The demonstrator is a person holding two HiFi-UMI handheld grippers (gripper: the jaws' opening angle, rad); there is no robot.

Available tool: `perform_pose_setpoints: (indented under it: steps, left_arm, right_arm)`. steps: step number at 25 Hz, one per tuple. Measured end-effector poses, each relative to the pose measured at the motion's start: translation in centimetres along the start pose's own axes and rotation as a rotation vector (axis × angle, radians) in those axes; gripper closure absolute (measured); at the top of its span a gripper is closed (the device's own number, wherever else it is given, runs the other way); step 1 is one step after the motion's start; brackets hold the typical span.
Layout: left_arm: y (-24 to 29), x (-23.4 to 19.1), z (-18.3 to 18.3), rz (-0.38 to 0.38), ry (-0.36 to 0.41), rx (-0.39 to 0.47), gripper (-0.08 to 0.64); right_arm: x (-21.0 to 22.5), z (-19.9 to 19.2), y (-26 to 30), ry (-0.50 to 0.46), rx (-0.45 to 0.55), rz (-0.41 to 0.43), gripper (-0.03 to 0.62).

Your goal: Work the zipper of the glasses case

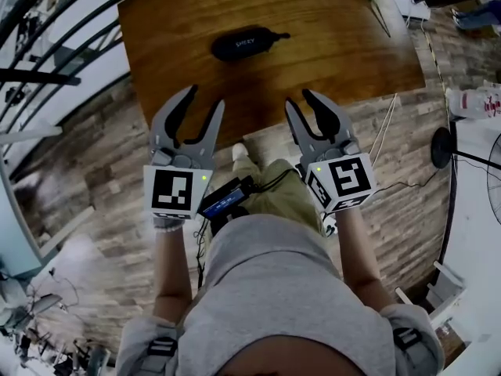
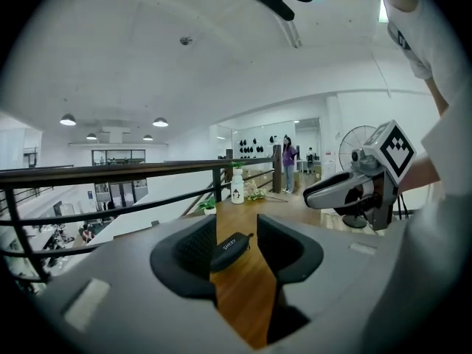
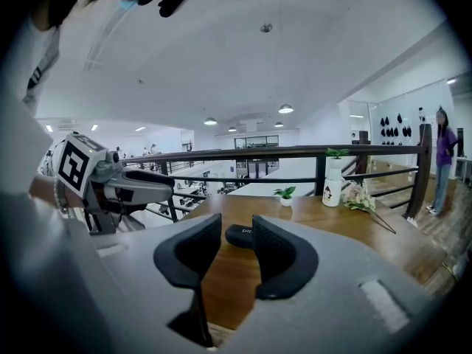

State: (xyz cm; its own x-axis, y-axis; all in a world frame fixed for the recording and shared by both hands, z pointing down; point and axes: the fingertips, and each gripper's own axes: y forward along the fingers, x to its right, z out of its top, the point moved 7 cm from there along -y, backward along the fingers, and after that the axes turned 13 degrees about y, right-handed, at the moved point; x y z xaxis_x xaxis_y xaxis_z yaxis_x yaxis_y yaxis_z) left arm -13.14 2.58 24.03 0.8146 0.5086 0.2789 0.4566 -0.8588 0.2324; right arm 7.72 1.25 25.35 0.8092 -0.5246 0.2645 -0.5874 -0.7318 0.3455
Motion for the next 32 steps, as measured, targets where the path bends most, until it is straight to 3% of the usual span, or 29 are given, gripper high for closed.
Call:
perform_pose_setpoints:
  steps: [9,24,32]
  left_arm:
    - [2.8,-0.3,-1.9,-0.060,0.073,-0.057,0.388]
    - [10.6,-0.4,-6.9,-0.202,0.310,-0.204,0.325]
    - [13.9,-0.1,-8.8,-0.233,0.391,-0.254,0.311]
  right_arm:
    - [1.2,-0.6,2.5,0.000,-0.041,0.011,0.465]
    - [6.0,-2.2,7.5,0.049,-0.110,-0.030,0.465]
    - [8.0,-3.6,8.6,0.077,-0.146,-0.045,0.465]
